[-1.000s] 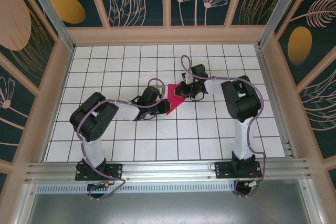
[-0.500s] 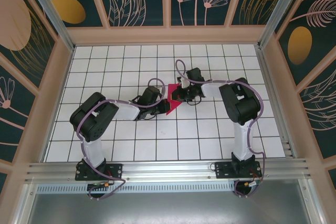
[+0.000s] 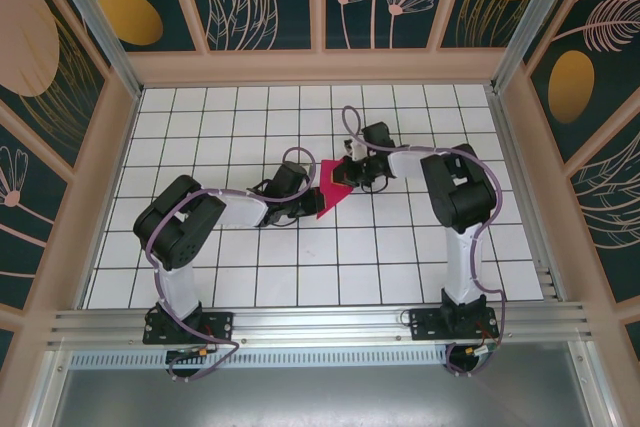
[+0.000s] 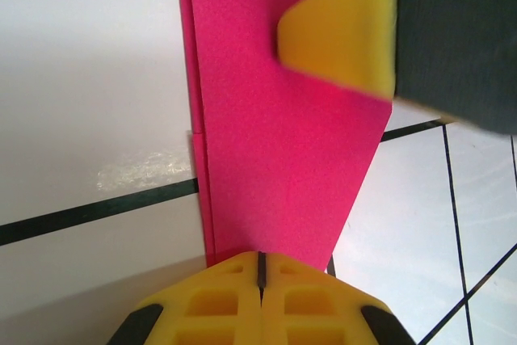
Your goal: Fold a paper plane with a square sheet of paper (pick it up from the middle)
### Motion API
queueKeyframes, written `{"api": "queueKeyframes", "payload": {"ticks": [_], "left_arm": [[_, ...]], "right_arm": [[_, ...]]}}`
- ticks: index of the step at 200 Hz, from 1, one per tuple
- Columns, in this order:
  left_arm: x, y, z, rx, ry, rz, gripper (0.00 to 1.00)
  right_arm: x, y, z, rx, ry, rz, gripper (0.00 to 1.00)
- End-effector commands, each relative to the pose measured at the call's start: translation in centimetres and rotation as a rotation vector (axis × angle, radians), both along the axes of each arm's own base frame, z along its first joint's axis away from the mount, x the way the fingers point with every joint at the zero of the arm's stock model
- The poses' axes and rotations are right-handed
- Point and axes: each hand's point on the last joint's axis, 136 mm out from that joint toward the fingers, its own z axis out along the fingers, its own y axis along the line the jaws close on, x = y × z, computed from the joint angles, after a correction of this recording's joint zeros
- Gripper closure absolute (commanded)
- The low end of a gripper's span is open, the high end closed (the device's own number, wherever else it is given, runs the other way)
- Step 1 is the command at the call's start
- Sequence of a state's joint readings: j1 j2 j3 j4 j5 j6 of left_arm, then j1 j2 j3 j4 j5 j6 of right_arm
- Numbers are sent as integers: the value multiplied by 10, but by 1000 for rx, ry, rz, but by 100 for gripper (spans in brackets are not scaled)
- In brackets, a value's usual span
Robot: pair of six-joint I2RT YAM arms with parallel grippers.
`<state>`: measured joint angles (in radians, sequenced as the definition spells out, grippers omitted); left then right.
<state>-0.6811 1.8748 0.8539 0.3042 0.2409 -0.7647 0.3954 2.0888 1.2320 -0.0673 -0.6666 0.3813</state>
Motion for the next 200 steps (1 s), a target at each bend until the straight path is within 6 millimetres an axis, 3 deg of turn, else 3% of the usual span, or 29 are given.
{"api": "queueKeyframes", "payload": {"ticks": [1, 40, 59, 94, 110, 126, 153, 178, 200], "left_arm": [[-38, 35, -56, 176, 180, 13, 100], [-35, 30, -51, 163, 167, -4, 100], [-33, 27, -48, 154, 157, -13, 100], [-19, 14, -28, 123, 104, -35, 100], [-8, 5, -7, 84, 55, -34, 100], [4, -1, 18, 44, -5, -12, 91], [23, 0, 55, -11, -102, 80, 79], [32, 2, 66, -47, -137, 136, 74], [34, -8, 60, -70, -115, 114, 76]], "right_arm": [[45, -40, -20, -86, -24, -151, 92], [77, -69, -17, -91, -13, -253, 88], [90, -74, -11, -100, -19, -264, 87], [97, -68, 26, -71, -68, -260, 87], [89, -66, 44, -61, -90, -260, 85], [75, -66, 57, -51, -93, -271, 82], [38, -63, 57, -20, -37, -283, 69], [9, -53, 47, -22, 27, -286, 63], [-2, -42, 38, -39, 54, -289, 60]]}}
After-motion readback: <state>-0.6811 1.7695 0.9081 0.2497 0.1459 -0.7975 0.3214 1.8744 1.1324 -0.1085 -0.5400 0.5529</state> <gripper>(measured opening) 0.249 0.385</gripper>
